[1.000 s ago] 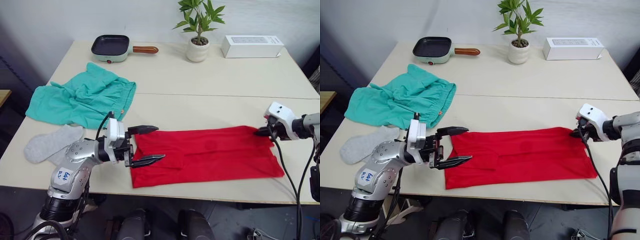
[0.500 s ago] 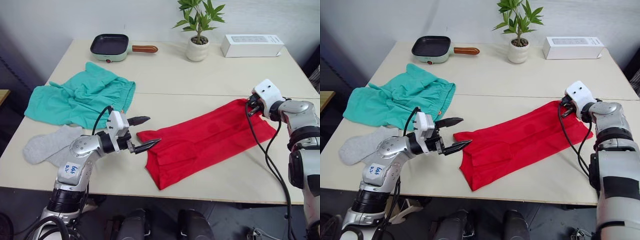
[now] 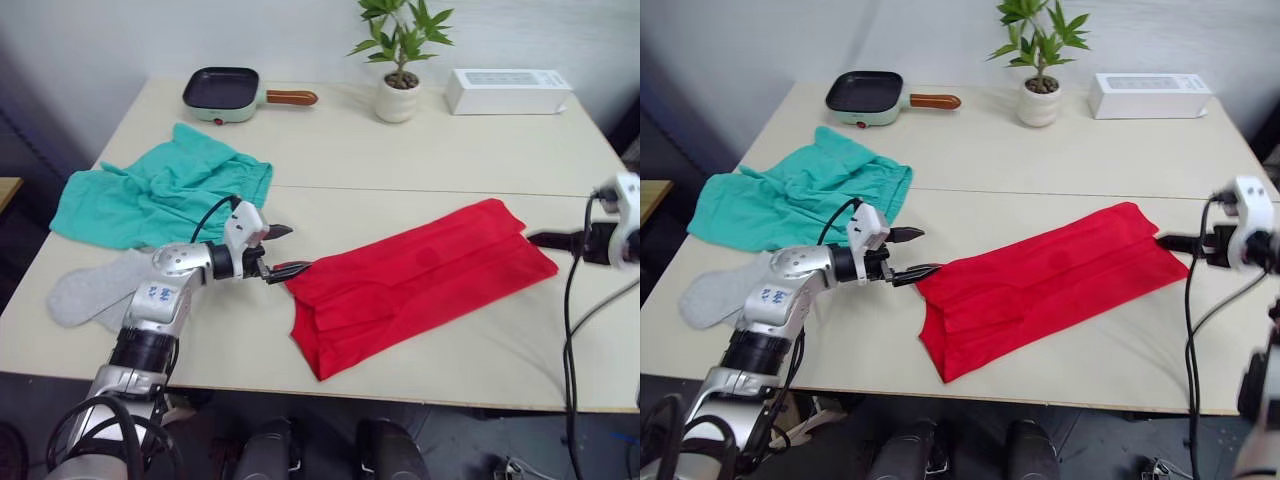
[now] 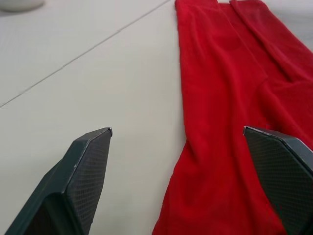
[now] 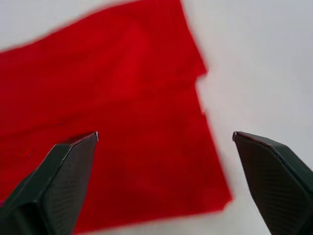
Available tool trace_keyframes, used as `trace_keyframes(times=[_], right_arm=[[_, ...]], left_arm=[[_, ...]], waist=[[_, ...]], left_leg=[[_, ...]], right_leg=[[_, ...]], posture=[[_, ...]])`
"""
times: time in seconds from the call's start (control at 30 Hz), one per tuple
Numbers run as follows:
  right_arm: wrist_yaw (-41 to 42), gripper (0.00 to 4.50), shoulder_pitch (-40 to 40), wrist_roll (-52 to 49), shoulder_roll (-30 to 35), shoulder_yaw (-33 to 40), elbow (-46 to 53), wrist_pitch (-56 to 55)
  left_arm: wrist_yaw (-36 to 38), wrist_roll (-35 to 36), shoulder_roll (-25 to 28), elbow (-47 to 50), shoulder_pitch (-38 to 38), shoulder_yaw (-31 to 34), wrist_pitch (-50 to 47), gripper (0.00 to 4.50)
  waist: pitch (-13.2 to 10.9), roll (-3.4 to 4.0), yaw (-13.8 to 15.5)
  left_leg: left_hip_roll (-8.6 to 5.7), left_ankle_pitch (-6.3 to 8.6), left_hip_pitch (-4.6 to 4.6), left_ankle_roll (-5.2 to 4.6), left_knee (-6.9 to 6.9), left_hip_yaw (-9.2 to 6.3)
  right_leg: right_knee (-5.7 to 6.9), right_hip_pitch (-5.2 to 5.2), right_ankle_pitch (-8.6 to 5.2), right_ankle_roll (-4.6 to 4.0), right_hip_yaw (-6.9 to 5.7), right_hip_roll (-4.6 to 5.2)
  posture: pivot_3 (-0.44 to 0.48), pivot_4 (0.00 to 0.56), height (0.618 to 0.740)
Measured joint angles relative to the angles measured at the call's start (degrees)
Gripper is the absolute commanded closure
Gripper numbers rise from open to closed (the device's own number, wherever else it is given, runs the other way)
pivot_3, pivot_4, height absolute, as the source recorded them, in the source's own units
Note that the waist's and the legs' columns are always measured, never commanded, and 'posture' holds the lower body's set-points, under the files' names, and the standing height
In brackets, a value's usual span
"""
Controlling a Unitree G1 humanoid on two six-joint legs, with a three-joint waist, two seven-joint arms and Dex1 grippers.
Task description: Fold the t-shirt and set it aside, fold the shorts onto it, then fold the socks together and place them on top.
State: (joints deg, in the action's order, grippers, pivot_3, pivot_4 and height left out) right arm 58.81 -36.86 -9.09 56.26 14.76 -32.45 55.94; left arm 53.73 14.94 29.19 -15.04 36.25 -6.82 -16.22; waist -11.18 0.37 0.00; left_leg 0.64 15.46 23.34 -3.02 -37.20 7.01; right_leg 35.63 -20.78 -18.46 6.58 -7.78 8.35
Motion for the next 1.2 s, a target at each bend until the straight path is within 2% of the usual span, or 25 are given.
trace_keyframes(times=[0.03, 0.13, 0.27, 0.43, 0.53, 0.67, 0.8, 0.9, 1.03, 1.2], right_arm=[[-1.05, 0.03, 7.00, -1.92, -1.22, 3.44, 7.89, 4.76], [-5.93, 0.03, 15.58, -5.23, -6.17, 10.95, 22.69, 13.24], [-13.88, 0.03, 19.32, -7.51, -15.62, 17.31, 35.08, 19.14], [-21.26, 0.03, 19.97, -8.46, -23.00, 18.47, 42.15, 20.62], [-23.49, 0.61, 20.10, -9.26, -25.49, 17.84, 43.90, 20.30], [-25.66, 1.93, 19.92, -9.53, -27.58, 16.09, 43.95, 18.74], [-25.97, 3.26, 19.86, -10.98, -27.64, 14.27, 43.97, 18.12], [-26.53, 4.42, 19.84, -11.78, -27.64, 13.46, 43.55, 17.62], [-27.26, 4.50, 19.71, -12.67, -27.63, 12.68, 43.04, 16.40], [-27.57, 4.50, 16.95, -12.93, -26.98, 10.36, 38.45, 12.55]], left_arm=[[0.47, -1.02, -0.38, -3.00, 1.45, -0.65, 0.54, 0.00], [0.74, -3.00, -2.68, -9.70, 4.73, -1.47, 1.58, 0.00], [2.50, -5.87, -6.10, -15.95, 8.12, -4.55, 3.98, 0.00], [3.09, -7.62, -9.11, -24.64, 12.53, -4.61, 5.27, 0.00], [3.32, -8.74, -10.54, -28.55, 14.56, -4.51, 6.35, 0.00], [1.90, -10.21, -12.01, -31.89, 15.95, -4.11, 8.09, 0.91], [2.57, -10.62, -12.68, -32.38, 16.12, -3.57, 7.96, 2.10], [3.93, -10.76, -12.62, -31.04, 15.38, -3.67, 7.44, 3.13], [5.86, -10.67, -12.37, -26.53, 12.78, -3.80, 5.57, 4.44], [4.50, -10.57, -11.27, -19.11, 8.62, -2.98, 2.34, 4.47]], waist=[[0.00, 0.00, 0.45], [0.00, -0.02, 0.66], [0.02, -0.21, 0.29], [0.25, -0.60, -0.29], [0.40, -0.85, -0.34], [0.64, -1.24, -0.28], [0.64, -1.25, -0.30], [0.64, -1.24, -0.33], [0.64, -1.24, -0.38], [0.64, -1.25, -1.30]], left_leg=[[-0.03, 0.00, 0.02, -0.01, -0.02, -0.02], [-0.19, -0.01, 0.07, -0.14, -0.09, 0.13], [-0.16, 0.13, 0.06, 0.02, -0.05, 0.12], [0.01, 0.00, 0.05, 0.03, 0.01, 0.13], [0.02, 0.00, 0.01, 0.02, 0.02, 0.18], [0.04, 0.03, -0.02, -0.01, 0.01, 0.16], [0.03, 0.04, -0.02, -0.02, 0.06, 0.16], [0.03, 0.04, 0.00, -0.01, 0.09, 0.18], [0.03, 0.04, 0.00, -0.02, 0.07, 0.22], [0.03, 0.03, -0.02, -0.05, 0.04, 0.24]], right_leg=[[0.01, -0.01, 0.00, 0.00, -0.02, 0.01], [-0.03, -0.17, 0.02, 0.04, 0.04, 0.07], [-0.08, -0.20, 0.16, 0.04, 0.17, 0.21], [0.04, -0.33, 0.16, 0.02, 0.16, 0.04], [0.06, -0.32, 0.15, 0.02, 0.15, 0.01], [0.04, -0.30, 0.15, 0.01, 0.21, 0.09], [0.03, -0.33, 0.15, 0.00, 0.22, 0.11], [0.04, -0.37, 0.14, -0.02, 0.21, 0.10], [0.05, -0.37, 0.14, -0.02, 0.22, 0.09], [0.04, -0.33, 0.14, -0.03, 0.27, 0.12]], posture=[[0.000, 0.150, 0.740], [0.000, 0.150, 0.740], [0.000, 0.150, 0.740], [0.000, 0.150, 0.740], [0.000, 0.150, 0.740], [0.000, 0.150, 0.740], [0.000, 0.150, 0.740], [0.000, 0.150, 0.740], [0.000, 0.150, 0.740], [0.000, 0.150, 0.740]])
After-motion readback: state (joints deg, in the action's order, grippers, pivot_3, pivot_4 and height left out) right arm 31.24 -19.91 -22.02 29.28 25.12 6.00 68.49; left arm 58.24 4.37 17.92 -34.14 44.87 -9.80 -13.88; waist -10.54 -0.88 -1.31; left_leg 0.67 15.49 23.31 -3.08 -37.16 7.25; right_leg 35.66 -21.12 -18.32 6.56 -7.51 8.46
